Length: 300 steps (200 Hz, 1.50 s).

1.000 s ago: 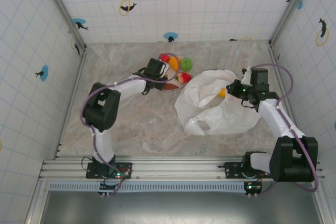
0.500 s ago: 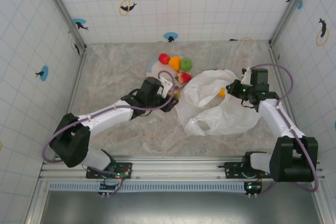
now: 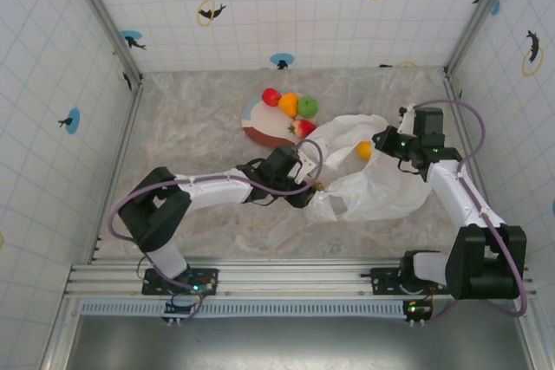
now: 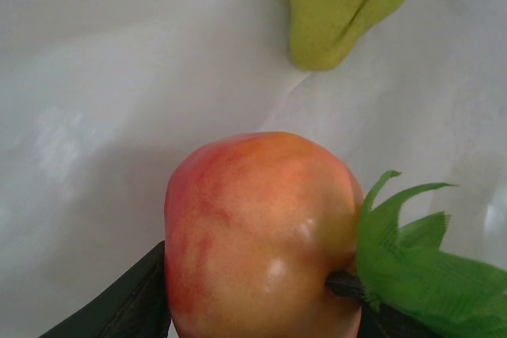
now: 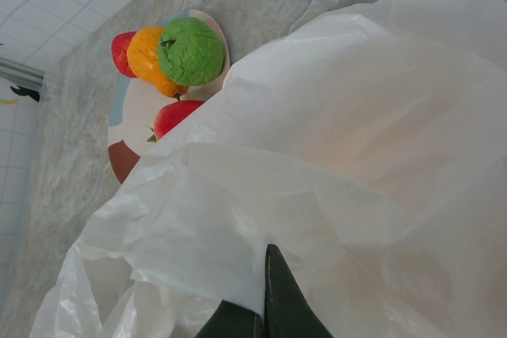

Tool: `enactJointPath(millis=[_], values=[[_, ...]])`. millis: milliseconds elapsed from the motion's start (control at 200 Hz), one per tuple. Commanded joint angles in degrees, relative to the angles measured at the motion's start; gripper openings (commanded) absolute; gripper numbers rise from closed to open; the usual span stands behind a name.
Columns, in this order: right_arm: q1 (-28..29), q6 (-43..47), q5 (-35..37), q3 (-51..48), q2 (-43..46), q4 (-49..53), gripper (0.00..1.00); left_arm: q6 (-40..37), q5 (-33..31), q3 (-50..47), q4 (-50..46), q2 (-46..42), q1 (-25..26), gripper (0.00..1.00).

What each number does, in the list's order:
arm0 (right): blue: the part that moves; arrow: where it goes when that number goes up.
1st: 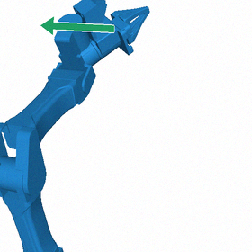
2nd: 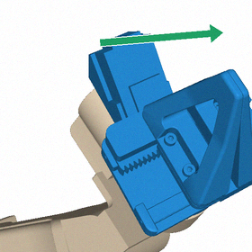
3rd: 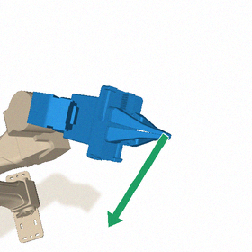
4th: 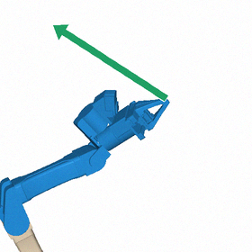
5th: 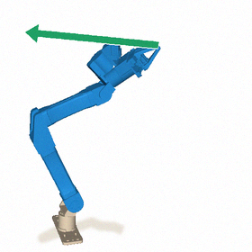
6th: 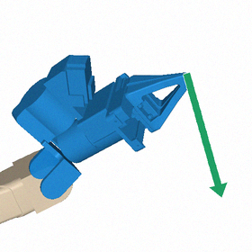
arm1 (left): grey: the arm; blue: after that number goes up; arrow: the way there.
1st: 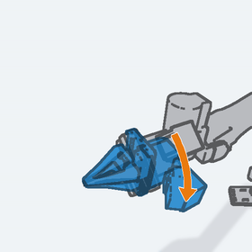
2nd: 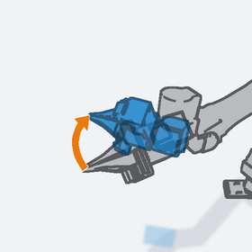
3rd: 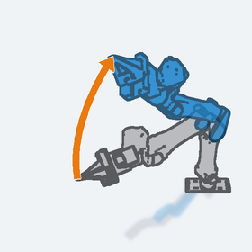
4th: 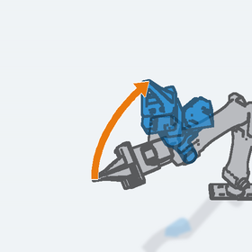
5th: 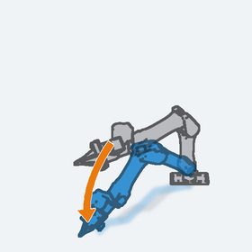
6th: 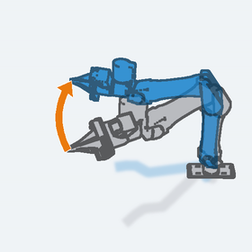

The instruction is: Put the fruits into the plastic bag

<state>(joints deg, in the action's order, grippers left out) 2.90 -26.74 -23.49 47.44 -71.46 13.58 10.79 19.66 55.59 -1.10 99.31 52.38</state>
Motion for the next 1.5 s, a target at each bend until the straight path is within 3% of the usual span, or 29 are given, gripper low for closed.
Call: enactJointPath(millis=[0, 225, 495, 891, 1151, 1496], values=[[1.5, -1.1, -0.6, 2.0, -0.7, -0.3, 0.0, -0.2, 2.9, 6.9, 3.7, 4.6, 0.9, 0.52], [5.5, -2.0, 0.8, 1.2, 0.3, 0.5, 0.0, 6.1, 3.6, 13.7, 11.5, 12.4, 1.2, 0.55], [5.7, -1.4, 0.9, 2.6, 1.6, 2.6, 0.0, 16.9, 3.3, 13.3, 25.1, 15.6, 1.5, 0.55], [5.6, -5.1, -2.4, 0.7, 1.1, -1.9, 0.0, 25.1, -3.3, 17.4, 29.2, 23.0, 2.4, 0.6], [4.1, -4.3, -2.3, -0.4, 1.9, -1.2, 0.0, 22.7, 1.6, 16.4, 29.3, 21.6, 1.8, 0.8], [1.7, -0.9, -1.8, -0.4, 1.9, 0.7, 0.0, 16.0, 3.4, 7.6, 25.4, 10.7, -0.5, 0.84]])
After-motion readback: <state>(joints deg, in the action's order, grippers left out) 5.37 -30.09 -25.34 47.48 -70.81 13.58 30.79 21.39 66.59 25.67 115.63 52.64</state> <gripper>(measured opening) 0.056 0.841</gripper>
